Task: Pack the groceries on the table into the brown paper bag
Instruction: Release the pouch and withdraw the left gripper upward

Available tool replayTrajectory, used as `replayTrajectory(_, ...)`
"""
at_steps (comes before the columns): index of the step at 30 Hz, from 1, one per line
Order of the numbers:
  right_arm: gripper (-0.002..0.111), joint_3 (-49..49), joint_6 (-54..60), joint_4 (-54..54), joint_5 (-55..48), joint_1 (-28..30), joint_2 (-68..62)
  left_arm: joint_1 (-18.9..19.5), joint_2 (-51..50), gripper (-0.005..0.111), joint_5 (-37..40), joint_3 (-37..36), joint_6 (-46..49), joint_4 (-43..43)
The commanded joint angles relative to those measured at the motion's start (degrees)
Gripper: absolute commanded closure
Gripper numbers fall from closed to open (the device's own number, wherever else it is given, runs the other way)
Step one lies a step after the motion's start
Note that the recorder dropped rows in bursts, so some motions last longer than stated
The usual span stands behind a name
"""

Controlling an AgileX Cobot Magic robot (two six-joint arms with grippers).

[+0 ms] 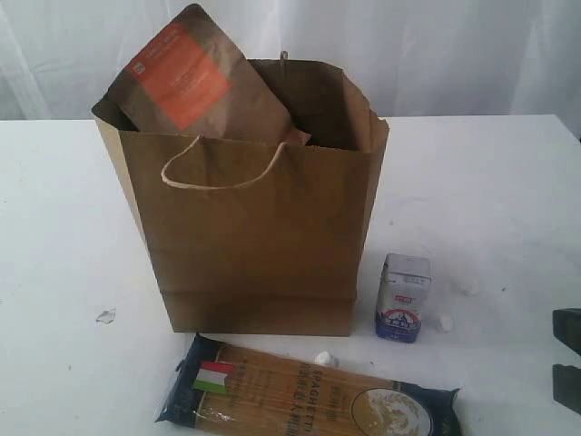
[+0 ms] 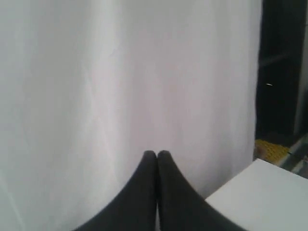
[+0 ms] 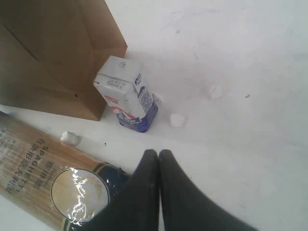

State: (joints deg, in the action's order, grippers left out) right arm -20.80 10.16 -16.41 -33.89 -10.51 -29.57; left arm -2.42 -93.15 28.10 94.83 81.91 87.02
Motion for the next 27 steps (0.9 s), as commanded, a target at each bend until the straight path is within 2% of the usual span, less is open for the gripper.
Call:
replayTrajectory(1,0.108,0.2,0.2,0.0,0.7,0.3,-0.1,1.3,2.5,0.107,-15.5,0.3,-7.8,0.3)
replayTrajectory(4,0.108,0.2,0.2,-0.3,0.7,0.3,-0.1,1.3,2.9,0.107,-27.3,0.3,-8.3,-0.7)
replayTrajectory(6,0.108,0.2,0.2,-0.5,0.7,0.3,-0.1,1.3,2.9,0.107,-31.5,0.0,-6.8,-0.7)
replayTrajectory(11,0.108,0.2,0.2,-0.9,0.7,0.3,-0.1,1.3,3.8,0.107,-35.8,-5.5,-0.3,0.4)
replayTrajectory(14,0.108,0.2,0.2,-1.0,0.7,0.3,-0.1,1.3,5.8,0.107,-38.1,-11.8,0.4,4.0)
replayTrajectory(17,0.108,0.2,0.2,-1.0,0.7,0.3,-0.1,1.3,8.6,0.107,-43.7,-18.9,0.6,8.1)
replayTrajectory(23,0.108,0.2,0.2,-1.0,1.1,0.3,-0.1,1.3,15.8,0.107,-61.3,-34.3,9.6,11.0)
replayTrajectory(25,0.108,0.2,0.2,-1.0,1.4,0.3,-0.1,1.3,19.1,0.107,-62.8,-39.7,14.5,9.9)
replayTrajectory(27,0.108,0.2,0.2,-1.0,2.9,0.3,-0.1,1.3,23.4,0.107,-60.5,-45.2,17.1,7.1)
